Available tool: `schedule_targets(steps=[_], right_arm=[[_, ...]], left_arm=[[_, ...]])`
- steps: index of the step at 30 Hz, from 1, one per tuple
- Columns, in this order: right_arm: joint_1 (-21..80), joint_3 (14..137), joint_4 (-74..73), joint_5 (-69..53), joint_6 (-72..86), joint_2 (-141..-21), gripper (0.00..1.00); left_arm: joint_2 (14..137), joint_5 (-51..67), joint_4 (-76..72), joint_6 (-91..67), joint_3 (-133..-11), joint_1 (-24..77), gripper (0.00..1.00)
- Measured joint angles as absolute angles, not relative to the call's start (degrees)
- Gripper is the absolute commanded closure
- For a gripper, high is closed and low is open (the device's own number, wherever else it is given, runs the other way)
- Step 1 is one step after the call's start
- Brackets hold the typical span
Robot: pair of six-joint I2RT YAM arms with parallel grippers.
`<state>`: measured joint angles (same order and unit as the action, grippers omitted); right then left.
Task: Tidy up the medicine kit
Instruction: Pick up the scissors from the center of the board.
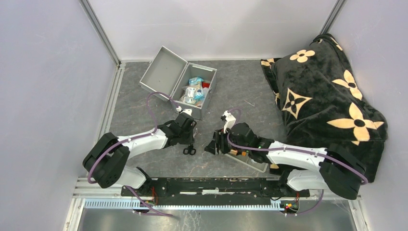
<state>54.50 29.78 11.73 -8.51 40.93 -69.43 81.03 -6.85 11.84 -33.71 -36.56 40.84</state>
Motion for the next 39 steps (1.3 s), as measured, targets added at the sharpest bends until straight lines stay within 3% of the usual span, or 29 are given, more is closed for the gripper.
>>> schedule_targets(steps=[19, 27, 39], right_arm=[[59.9, 33.5, 23.3, 0.3, 63.2, -92.1, 0.38], [60.1, 34.0, 29.2, -2.2, 66.7, -96.7, 0.49], [60.4, 34.0, 36.0, -5.6, 70.8, -101.2, 0.56]], left_arm=[[81.0, -6.8, 11.8, -33.7, -36.5, 40.8, 0.96], [81.0, -6.8, 11.8, -33.7, -36.5, 40.8, 0.97], [81.0, -6.7, 11.8, -33.7, -36.5, 40.7, 0.97]])
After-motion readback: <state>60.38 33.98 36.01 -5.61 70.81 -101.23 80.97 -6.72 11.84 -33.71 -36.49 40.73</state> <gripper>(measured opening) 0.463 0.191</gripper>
